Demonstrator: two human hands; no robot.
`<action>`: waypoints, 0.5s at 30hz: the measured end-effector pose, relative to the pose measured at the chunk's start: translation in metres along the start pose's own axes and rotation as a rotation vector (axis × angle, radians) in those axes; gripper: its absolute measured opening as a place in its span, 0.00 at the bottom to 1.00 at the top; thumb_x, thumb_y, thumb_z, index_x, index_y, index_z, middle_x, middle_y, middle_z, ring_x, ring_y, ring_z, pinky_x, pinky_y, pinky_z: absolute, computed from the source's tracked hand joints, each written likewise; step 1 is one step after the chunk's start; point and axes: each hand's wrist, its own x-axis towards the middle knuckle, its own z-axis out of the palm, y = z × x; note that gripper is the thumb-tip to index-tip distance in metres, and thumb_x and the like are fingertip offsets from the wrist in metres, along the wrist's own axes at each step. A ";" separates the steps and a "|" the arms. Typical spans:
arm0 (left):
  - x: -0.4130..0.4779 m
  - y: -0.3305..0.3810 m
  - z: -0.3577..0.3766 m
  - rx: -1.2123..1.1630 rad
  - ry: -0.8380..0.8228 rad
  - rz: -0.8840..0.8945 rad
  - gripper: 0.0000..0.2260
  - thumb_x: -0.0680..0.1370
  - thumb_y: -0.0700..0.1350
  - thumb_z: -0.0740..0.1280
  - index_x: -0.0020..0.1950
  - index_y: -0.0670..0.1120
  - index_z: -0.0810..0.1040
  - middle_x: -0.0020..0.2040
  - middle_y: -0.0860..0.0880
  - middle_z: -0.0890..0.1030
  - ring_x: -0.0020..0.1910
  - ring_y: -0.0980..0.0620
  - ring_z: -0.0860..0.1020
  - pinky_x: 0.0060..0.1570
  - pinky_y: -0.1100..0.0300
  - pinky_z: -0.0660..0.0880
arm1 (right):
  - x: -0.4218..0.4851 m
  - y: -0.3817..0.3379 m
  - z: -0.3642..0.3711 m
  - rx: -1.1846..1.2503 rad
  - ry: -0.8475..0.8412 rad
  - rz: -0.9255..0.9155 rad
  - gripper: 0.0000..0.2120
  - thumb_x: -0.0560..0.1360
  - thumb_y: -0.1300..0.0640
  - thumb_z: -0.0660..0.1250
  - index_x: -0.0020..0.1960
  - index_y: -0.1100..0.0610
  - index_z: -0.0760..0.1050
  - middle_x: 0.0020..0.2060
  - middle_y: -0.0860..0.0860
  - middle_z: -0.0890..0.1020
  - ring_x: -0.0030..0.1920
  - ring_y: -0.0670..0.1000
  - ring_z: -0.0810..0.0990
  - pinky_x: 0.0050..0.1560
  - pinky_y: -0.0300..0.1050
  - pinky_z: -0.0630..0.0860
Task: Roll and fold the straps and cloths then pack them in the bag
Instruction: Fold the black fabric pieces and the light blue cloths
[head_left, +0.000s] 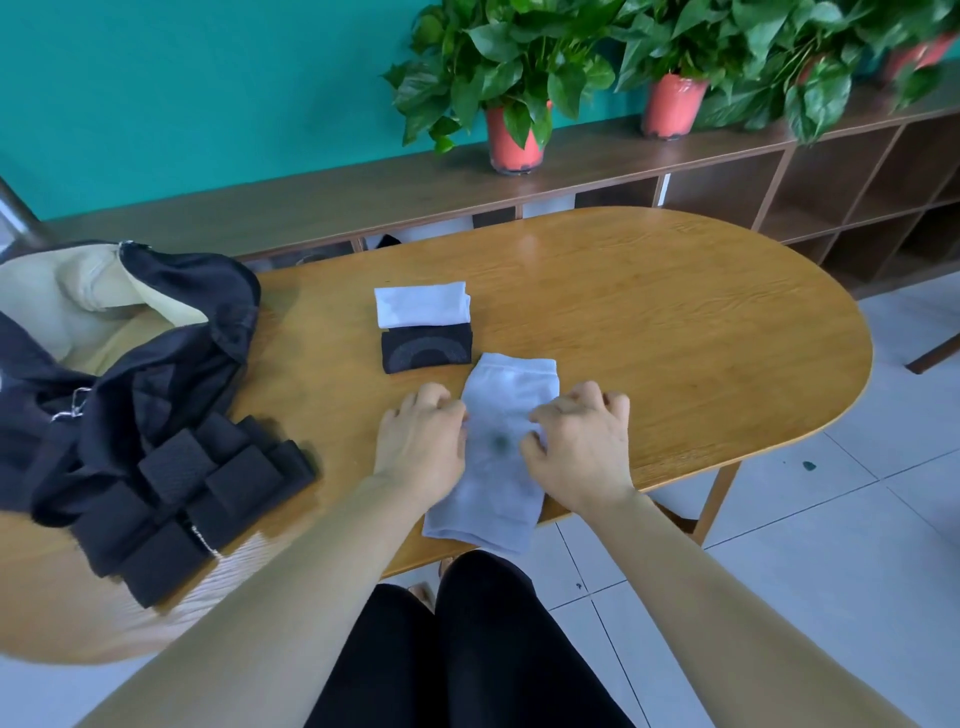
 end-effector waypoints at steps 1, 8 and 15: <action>-0.001 0.001 0.000 -0.001 0.017 0.050 0.15 0.81 0.48 0.57 0.67 0.49 0.71 0.71 0.50 0.64 0.68 0.48 0.66 0.62 0.54 0.65 | 0.005 -0.001 -0.001 0.011 0.025 -0.006 0.15 0.66 0.53 0.54 0.34 0.54 0.80 0.29 0.47 0.79 0.43 0.55 0.75 0.46 0.48 0.61; -0.001 0.012 0.012 0.007 -0.257 0.207 0.32 0.81 0.61 0.46 0.78 0.44 0.42 0.79 0.49 0.43 0.77 0.55 0.40 0.74 0.54 0.36 | 0.029 -0.015 0.014 0.012 -0.406 -0.010 0.27 0.82 0.48 0.46 0.77 0.59 0.49 0.77 0.57 0.53 0.77 0.54 0.47 0.74 0.52 0.48; -0.013 -0.004 -0.002 0.124 -0.156 0.259 0.18 0.81 0.53 0.50 0.68 0.49 0.67 0.68 0.53 0.69 0.65 0.51 0.68 0.65 0.55 0.55 | 0.019 -0.018 0.022 -0.073 -0.618 -0.105 0.30 0.81 0.41 0.39 0.77 0.54 0.37 0.77 0.53 0.39 0.76 0.51 0.36 0.75 0.53 0.37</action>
